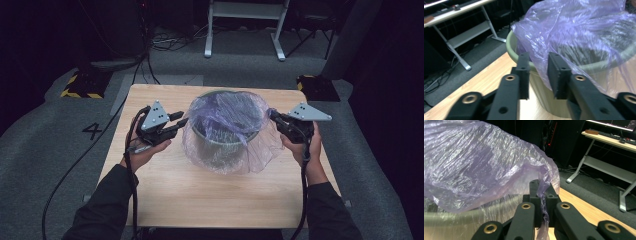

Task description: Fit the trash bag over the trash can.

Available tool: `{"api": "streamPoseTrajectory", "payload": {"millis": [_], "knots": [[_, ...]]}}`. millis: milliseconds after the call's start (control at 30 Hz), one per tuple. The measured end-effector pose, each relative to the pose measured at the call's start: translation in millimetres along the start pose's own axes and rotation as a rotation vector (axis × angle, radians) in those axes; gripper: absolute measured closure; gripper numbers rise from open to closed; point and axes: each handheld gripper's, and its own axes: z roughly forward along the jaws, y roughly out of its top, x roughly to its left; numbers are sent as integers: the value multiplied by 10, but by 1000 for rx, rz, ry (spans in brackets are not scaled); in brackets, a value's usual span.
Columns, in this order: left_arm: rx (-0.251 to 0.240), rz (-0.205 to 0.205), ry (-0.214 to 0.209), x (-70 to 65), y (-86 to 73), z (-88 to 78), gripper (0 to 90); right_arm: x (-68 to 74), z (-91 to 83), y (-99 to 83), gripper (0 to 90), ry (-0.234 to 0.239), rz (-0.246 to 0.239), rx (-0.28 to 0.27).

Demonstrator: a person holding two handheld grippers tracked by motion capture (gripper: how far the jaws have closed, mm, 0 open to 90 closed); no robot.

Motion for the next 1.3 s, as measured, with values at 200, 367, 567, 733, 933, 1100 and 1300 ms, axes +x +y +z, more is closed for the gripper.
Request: {"api": "streamPoseTrajectory", "payload": {"millis": [200, 367, 567, 733, 933, 1100, 1300], "knots": [[12, 1, -23, 57, -15, 84, 895, -91, 79, -8, 897, 21, 32, 7], [66, 7, -30, 128, -57, 143, 899, -185, 142, -23, 897, 3, 59, 31], [80, -42, -31, 234, -150, 209, 900, -303, 276, -117, 898, 2, 125, 74], [99, -80, -24, 290, -245, 323, 899, -334, 454, -225, 898, -5, 161, 138], [119, -134, -12, 387, -371, 455, 900, -340, 620, -296, 898, -4, 172, 176], [128, -166, -14, 426, -452, 537, 900, -356, 720, -342, 897, 0, 190, 196], [137, -204, -19, 462, -550, 621, 899, -374, 806, -398, 898, 18, 209, 211]]}}
